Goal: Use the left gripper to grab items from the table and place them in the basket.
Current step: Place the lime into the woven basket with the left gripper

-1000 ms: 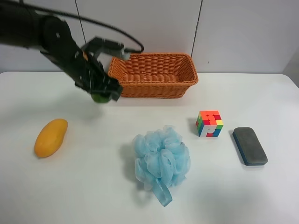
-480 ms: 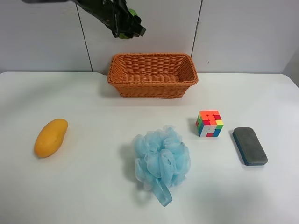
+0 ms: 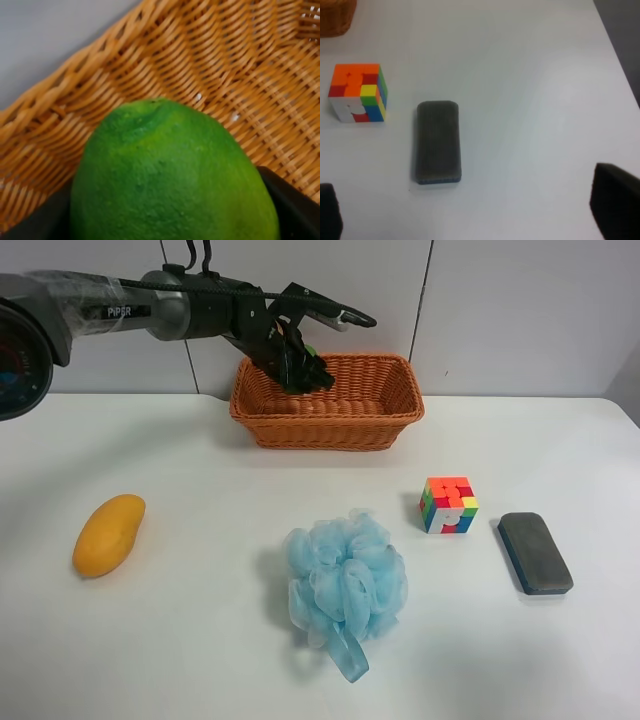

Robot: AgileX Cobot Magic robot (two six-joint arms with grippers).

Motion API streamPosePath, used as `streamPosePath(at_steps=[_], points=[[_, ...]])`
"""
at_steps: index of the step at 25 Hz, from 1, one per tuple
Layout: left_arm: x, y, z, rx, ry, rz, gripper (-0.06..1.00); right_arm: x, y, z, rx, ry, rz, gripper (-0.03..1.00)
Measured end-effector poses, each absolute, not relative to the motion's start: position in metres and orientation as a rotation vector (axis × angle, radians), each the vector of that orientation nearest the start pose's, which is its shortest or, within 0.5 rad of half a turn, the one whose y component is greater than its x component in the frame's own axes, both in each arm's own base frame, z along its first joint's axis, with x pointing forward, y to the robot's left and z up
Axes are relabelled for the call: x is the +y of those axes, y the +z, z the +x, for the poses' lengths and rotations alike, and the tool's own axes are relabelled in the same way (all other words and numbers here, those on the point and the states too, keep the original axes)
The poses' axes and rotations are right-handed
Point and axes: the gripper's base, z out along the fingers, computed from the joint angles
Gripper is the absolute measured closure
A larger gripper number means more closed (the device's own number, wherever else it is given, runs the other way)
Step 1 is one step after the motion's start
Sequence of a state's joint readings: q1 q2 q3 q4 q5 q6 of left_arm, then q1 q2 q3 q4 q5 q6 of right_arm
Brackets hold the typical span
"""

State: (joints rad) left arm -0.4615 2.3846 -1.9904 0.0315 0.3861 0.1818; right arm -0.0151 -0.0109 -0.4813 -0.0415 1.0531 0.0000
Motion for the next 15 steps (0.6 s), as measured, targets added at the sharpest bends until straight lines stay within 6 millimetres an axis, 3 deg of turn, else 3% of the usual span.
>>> streamPosePath(at_steps=[4,5,9,15], points=[[-0.2431,0.1785,0.4912,2.137,-0.122,0.738,0.34,-0.0032,0.2727,-0.0042,2.044,-0.059,0.017,-0.03],[-0.243,0.1782,0.491,2.141,-0.121,0.74,0.31,-0.0032,0.2727,-0.0042,2.044,-0.059,0.017,-0.03],[-0.243,0.1786,0.4908,2.143,-0.122,0.739,0.01,-0.0032,0.2727,-0.0042,2.044,-0.059,0.017,-0.03],[-0.2413,0.1827,0.4878,2.174,-0.117,0.749,-0.04,-0.0032,0.2727,-0.0042,2.044,-0.059,0.017,-0.03]])
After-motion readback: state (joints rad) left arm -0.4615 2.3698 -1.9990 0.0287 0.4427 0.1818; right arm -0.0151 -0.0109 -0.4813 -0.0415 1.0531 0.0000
